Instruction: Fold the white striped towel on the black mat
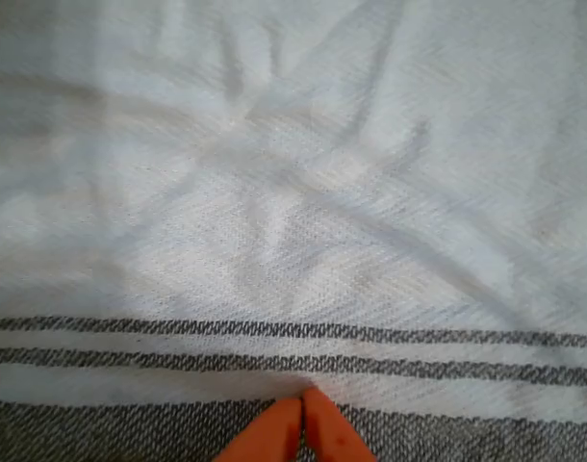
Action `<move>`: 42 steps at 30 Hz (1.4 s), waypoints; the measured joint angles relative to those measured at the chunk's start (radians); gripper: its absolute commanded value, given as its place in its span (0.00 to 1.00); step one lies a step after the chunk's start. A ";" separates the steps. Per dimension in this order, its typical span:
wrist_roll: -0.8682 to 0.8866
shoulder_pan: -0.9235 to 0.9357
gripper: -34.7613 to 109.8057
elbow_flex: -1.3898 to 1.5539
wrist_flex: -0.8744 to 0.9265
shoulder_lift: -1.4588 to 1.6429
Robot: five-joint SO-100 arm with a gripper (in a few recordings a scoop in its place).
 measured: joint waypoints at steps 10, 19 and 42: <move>0.002 -0.021 0.24 0.000 0.000 0.000; 0.025 -0.021 0.24 0.000 0.000 0.000; -0.083 -0.069 0.24 -0.259 -0.066 -0.253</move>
